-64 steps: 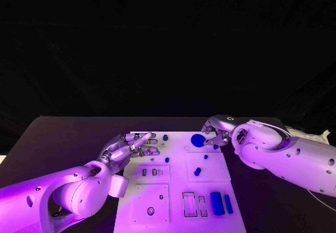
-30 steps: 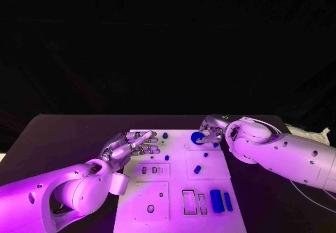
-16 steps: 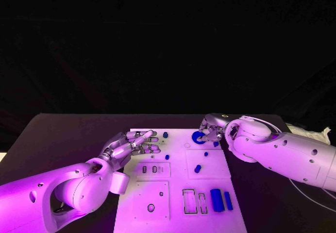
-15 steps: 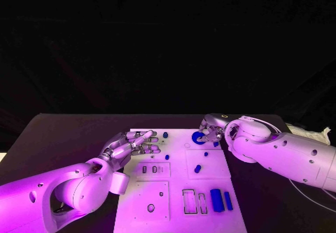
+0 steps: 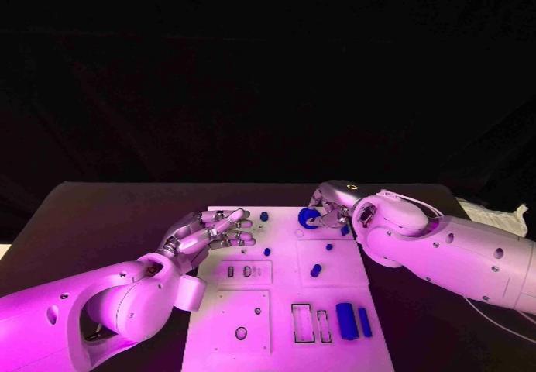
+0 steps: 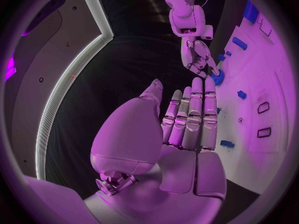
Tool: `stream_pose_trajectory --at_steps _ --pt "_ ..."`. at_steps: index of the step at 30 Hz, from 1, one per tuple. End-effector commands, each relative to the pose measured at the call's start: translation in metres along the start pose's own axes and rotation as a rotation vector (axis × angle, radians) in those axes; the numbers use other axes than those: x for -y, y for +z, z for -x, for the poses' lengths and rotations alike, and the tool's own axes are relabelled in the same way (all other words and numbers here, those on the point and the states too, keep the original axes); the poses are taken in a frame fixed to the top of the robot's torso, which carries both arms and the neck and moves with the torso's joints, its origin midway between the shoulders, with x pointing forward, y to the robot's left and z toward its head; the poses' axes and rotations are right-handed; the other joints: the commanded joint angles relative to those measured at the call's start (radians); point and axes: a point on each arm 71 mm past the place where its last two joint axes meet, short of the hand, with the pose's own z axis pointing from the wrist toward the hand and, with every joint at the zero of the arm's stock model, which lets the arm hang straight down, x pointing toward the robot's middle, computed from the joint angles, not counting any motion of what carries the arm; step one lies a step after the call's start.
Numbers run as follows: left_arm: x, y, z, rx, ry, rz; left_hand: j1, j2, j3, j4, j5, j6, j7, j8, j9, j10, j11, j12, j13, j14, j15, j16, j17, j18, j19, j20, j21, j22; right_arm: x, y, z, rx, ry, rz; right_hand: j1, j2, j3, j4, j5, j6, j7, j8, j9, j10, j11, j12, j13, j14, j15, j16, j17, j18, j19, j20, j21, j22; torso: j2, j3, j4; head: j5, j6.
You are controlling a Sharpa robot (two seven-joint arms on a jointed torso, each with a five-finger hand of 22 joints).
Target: Assemble the parts on the task board
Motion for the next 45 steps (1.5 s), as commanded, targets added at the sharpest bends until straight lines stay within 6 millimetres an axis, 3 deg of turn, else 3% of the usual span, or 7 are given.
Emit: stream_pose_trajectory --at_steps 1,9,16,18,22,35,45 --pt "0.001 0.000 -0.001 -0.016 -0.008 -0.009 0.003 0.008 -0.002 -0.005 0.000 0.004 0.006 -0.005 0.000 -0.001 0.006 -0.003 0.000 -0.001 0.005 -0.005 0.001 0.012 0.004 0.000 -0.004 -0.001 -0.010 -0.002 0.004 0.060 -0.003 0.028 0.033 0.041 0.007 0.002 0.008 0.047 -0.038 0.001 0.016 0.124 -0.025 0.390 0.456 0.108 -0.007 0.006 0.263 -0.012 0.061 -0.008 0.005 0.187 0.000 0.0002 0.0011 0.003 0.003" --pt "0.003 0.000 0.011 0.019 0.007 -0.026 0.004 0.008 -0.001 -0.007 0.000 0.004 0.006 -0.006 0.000 -0.001 0.007 -0.004 0.000 -0.001 0.005 -0.007 0.002 0.012 0.004 0.000 -0.005 -0.002 -0.046 -0.002 0.006 0.090 0.023 0.103 0.027 0.039 0.009 0.001 0.017 0.047 -0.038 -0.002 0.016 0.124 -0.026 0.390 0.456 0.108 -0.008 0.006 0.263 -0.013 0.063 -0.009 0.006 0.190 0.000 -0.0017 0.0018 0.006 0.009" --pt "0.004 0.000 0.022 0.046 0.019 -0.033 0.004 0.008 -0.001 -0.007 0.000 0.004 0.006 -0.006 0.000 -0.001 0.007 -0.004 0.000 -0.001 0.005 -0.007 0.002 0.012 0.004 0.000 -0.005 -0.002 -0.069 0.006 0.003 0.091 0.018 0.144 0.026 0.038 0.010 0.000 0.018 0.046 -0.038 -0.003 0.016 0.124 -0.026 0.390 0.456 0.108 -0.008 0.006 0.263 -0.013 0.063 -0.010 0.006 0.191 0.001 -0.0026 0.0027 0.009 0.007" --pt "0.004 -0.001 0.024 0.051 0.021 -0.035 0.004 0.008 -0.001 -0.007 0.000 0.004 0.005 -0.006 0.000 -0.001 0.007 -0.004 0.000 -0.001 0.005 -0.007 0.002 0.012 0.004 0.000 -0.005 -0.002 -0.074 0.009 0.001 0.086 0.016 0.151 0.025 0.038 0.010 0.000 0.019 0.046 -0.038 -0.004 0.016 0.124 -0.026 0.390 0.456 0.108 -0.008 0.006 0.263 -0.013 0.063 -0.010 0.006 0.191 0.002 -0.0016 -0.0003 0.012 0.007" --pt "0.005 -0.001 0.030 0.065 0.028 -0.039 0.006 0.009 -0.001 -0.008 0.000 0.004 0.005 -0.006 0.000 -0.001 0.006 -0.005 0.000 -0.001 0.005 -0.008 0.002 0.012 0.005 0.000 -0.005 -0.002 -0.084 0.015 -0.006 0.068 0.012 0.162 0.021 0.035 0.012 -0.002 0.021 0.039 -0.035 -0.011 0.014 0.124 -0.024 0.390 0.456 0.108 -0.008 0.006 0.263 -0.013 0.063 -0.010 0.007 0.191 0.003 -0.0004 0.0009 0.014 0.005" --pt "0.006 -0.001 0.037 0.083 0.036 -0.043 0.006 0.009 -0.001 -0.010 0.000 0.004 0.005 -0.006 0.000 0.000 0.006 -0.005 0.000 -0.001 0.005 -0.008 0.002 0.012 0.005 0.000 -0.006 -0.002 -0.100 0.027 -0.024 0.030 0.009 0.174 0.020 0.035 0.014 -0.003 0.022 0.038 -0.034 -0.012 0.014 0.124 -0.024 0.390 0.456 0.108 -0.007 0.006 0.263 -0.013 0.063 -0.010 0.007 0.191 0.002 0.0017 -0.0005 0.022 0.001" --pt "0.005 -0.001 0.037 0.083 0.035 -0.041 0.006 0.009 -0.001 -0.010 0.000 0.004 0.005 -0.006 0.000 0.000 0.006 -0.005 0.000 -0.001 0.005 -0.008 0.002 0.012 0.005 0.000 -0.006 -0.002 -0.102 0.030 -0.029 0.007 0.001 0.166 0.012 0.028 0.016 -0.007 0.022 0.027 -0.028 -0.024 0.011 0.124 -0.019 0.390 0.456 0.108 -0.004 0.006 0.263 -0.013 0.063 -0.008 0.007 0.191 0.002 0.0018 -0.0016 0.025 0.000"
